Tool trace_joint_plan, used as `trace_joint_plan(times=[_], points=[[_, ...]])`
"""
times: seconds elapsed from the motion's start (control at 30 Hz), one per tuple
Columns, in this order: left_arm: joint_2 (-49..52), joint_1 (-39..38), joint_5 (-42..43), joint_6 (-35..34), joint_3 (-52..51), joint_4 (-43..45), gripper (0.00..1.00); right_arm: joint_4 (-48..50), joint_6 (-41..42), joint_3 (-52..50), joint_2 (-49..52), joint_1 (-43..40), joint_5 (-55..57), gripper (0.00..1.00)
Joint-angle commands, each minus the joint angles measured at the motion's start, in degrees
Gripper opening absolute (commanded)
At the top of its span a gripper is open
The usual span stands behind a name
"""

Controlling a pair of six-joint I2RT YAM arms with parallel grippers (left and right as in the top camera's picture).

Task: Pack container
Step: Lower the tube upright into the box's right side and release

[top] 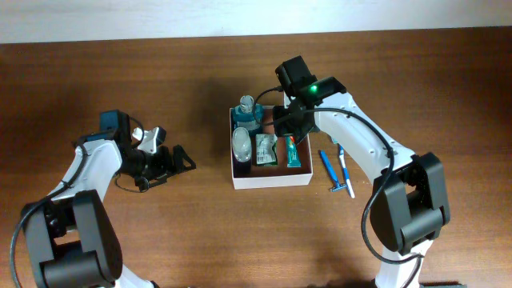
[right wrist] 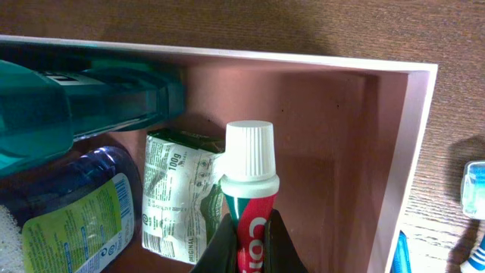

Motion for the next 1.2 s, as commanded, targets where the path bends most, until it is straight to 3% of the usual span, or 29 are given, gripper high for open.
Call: trace_joint_plan(times=[0.0,1.17], points=[[-1.51,0.17,0.2,0.7,-0.35,-0.02,0.99,0.17,0.44,-0.57,0.52,0.46,1.18,0.04],[-1.51,0.2,0.2,0.68,-0.35,-0.02,0.99,1.95,0.24,-0.57,1.29,1.97,1.64,0.05]])
